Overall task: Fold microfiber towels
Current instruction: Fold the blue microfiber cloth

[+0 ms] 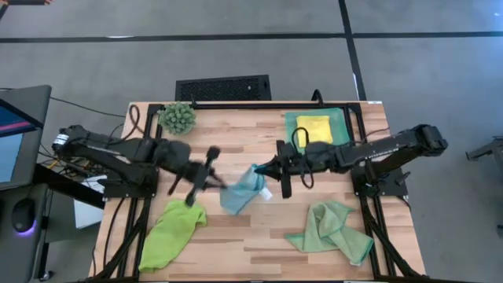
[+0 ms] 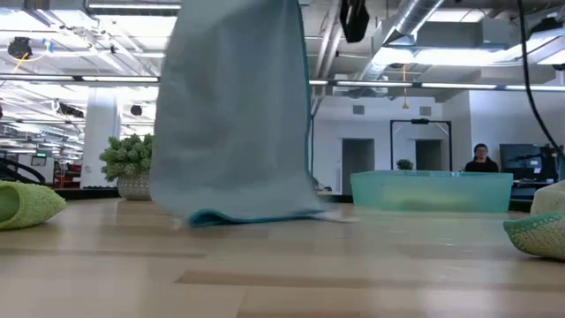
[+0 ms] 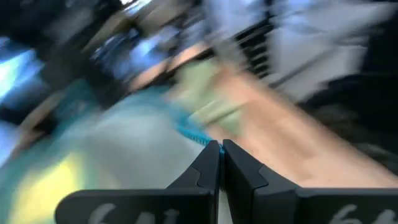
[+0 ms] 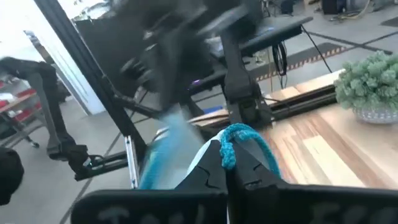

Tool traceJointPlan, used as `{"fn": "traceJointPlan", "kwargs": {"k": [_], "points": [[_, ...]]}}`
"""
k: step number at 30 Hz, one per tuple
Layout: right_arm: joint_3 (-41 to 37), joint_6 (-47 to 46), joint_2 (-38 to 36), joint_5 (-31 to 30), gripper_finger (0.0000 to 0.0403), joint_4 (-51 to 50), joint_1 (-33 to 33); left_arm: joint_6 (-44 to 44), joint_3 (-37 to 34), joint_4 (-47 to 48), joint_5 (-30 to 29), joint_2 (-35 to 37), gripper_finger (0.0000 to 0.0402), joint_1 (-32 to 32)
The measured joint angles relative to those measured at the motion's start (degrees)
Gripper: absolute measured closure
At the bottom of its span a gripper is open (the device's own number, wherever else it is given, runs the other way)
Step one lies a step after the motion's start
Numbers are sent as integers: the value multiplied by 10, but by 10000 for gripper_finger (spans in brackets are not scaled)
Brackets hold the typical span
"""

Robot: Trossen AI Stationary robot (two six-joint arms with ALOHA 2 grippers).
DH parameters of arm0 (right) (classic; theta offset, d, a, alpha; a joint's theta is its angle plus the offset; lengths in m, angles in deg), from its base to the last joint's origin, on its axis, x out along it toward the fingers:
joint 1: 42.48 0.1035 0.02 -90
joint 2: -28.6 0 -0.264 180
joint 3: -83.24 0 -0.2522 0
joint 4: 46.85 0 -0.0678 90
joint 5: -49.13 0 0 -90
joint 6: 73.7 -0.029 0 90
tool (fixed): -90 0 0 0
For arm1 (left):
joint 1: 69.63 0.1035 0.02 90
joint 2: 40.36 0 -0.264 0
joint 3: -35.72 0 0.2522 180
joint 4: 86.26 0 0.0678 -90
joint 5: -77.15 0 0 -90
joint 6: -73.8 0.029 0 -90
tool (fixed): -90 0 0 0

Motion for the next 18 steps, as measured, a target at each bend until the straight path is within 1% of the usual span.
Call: {"fn": "traceJointPlan", "kwargs": {"k": [1,2,4,5,6,7,9,10,13,15,17,18], "points": [[0,1,0,-4,399,6,-2,16,1,-6,5,2,401,-1],[0,1,0,-16,399,9,-8,22,1,-9,-32,8,401,1],[5,-1,0,-31,401,5,-38,30,1,-14,-167,18,401,32],[13,-1,0,-32,401,5,-60,48,2,-26,-213,17,401,64],[23,-2,0,-38,401,7,-88,63,2,-32,-227,15,401,95],[34,-2,2,-45,401,8,-116,70,2,-33,-216,15,401,124],[66,12,16,-42,401,6,-166,72,15,-34,-145,14,401,192],[81,23,22,-29,401,-5,-193,72,26,-38,-113,14,401,229],[150,35,38,16,401,-25,-253,44,84,-40,-57,3,401,333],[200,24,40,40,401,-61,-281,6,137,-11,-2,0,402,366],[234,3,40,43,401,-129,-284,-22,172,36,56,4,401,369],[243,-8,39,43,401,-168,-275,-32,175,68,69,4,401,360]]}}
